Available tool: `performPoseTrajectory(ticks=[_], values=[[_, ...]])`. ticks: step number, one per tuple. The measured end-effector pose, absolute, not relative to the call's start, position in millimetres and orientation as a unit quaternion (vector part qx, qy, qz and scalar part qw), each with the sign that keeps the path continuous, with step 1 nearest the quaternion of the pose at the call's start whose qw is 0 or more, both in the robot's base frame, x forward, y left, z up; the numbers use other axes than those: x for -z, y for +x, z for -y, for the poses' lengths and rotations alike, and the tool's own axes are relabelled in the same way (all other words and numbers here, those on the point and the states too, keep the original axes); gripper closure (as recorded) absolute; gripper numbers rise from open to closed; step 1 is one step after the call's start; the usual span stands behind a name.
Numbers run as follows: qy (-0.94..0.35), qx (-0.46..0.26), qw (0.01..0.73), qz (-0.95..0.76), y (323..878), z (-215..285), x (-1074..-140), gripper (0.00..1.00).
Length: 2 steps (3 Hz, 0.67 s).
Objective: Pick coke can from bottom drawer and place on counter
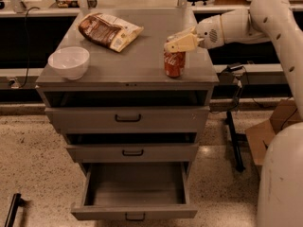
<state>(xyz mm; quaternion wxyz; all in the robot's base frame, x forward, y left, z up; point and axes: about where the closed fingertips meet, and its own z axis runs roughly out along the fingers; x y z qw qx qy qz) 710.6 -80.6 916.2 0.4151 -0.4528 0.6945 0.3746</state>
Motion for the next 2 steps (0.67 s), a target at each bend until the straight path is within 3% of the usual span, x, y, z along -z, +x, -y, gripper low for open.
performPoseTrajectory(ticks=[2], values=[[-0.458, -0.369, 0.408, -0.698, 717.3, 78.1, -914.3, 0.59]])
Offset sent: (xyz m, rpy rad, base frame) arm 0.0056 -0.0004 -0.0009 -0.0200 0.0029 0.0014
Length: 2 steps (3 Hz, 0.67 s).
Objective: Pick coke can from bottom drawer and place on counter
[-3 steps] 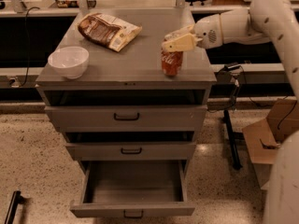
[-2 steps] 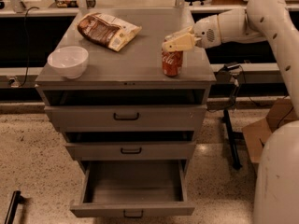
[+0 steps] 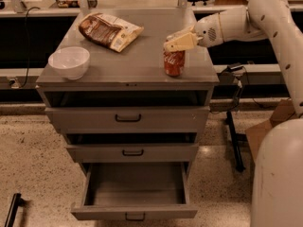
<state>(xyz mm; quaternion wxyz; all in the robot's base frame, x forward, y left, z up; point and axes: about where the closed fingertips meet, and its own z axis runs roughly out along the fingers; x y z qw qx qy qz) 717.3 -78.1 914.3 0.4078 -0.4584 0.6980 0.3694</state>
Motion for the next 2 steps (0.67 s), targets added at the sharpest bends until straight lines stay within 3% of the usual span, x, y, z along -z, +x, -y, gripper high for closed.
performPoseTrajectory(ticks=[2], values=[[-0.460, -0.373, 0.404, -0.697, 718.2, 71.3, -911.1, 0.11]])
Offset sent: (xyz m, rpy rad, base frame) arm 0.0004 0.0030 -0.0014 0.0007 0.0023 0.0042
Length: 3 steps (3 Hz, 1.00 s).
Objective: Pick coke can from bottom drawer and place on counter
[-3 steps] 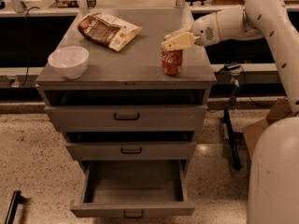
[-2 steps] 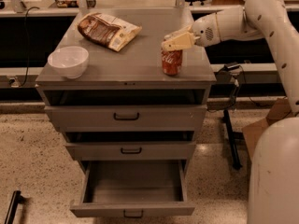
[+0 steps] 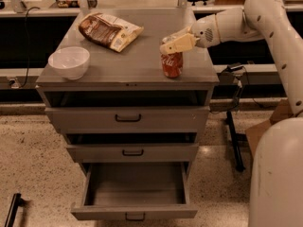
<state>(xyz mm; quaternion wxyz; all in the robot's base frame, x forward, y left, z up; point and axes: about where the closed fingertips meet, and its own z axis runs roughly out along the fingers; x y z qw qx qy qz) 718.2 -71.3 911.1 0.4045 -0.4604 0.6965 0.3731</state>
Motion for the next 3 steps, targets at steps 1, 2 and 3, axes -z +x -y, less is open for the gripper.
performPoseTrajectory(ticks=[1, 2, 3], values=[[-0.461, -0.375, 0.403, -0.696, 718.5, 68.8, -909.9, 0.00], [-0.486, -0.388, 0.406, -0.669, 713.7, 62.1, -918.0, 0.00], [-0.531, -0.397, 0.416, -0.622, 705.2, 56.8, -934.5, 0.00]])
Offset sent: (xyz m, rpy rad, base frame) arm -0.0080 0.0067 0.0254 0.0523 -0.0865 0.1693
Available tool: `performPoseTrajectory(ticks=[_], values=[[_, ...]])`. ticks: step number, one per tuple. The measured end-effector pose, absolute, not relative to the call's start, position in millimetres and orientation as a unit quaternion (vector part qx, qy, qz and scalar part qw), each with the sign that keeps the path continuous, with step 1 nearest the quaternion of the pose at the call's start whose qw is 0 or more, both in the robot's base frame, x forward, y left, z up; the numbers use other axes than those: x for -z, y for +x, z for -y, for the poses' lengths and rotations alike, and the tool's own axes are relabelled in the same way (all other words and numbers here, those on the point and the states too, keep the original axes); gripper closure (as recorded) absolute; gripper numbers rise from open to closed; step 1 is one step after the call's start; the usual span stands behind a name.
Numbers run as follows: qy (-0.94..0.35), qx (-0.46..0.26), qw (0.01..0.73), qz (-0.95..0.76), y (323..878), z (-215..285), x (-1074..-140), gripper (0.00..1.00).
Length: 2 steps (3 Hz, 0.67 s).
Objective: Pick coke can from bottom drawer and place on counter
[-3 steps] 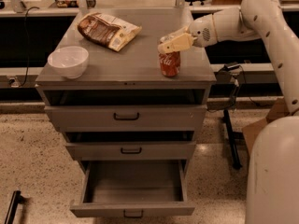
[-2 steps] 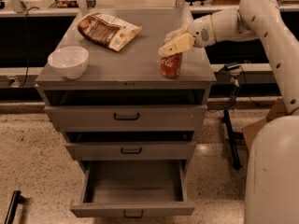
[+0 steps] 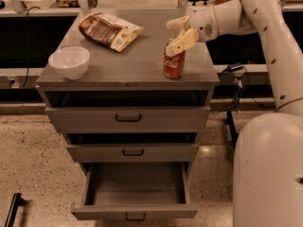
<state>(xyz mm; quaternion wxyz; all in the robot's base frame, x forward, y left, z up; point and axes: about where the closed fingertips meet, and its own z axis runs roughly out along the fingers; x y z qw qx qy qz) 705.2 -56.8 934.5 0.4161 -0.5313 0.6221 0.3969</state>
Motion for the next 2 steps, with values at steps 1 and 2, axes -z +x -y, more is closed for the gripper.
performPoseTrajectory(ticks=[1, 2], values=[[-0.581, -0.342, 0.453, -0.584, 701.2, 67.3, -967.7, 0.00], [-0.581, -0.342, 0.453, -0.584, 701.2, 67.3, -967.7, 0.00]])
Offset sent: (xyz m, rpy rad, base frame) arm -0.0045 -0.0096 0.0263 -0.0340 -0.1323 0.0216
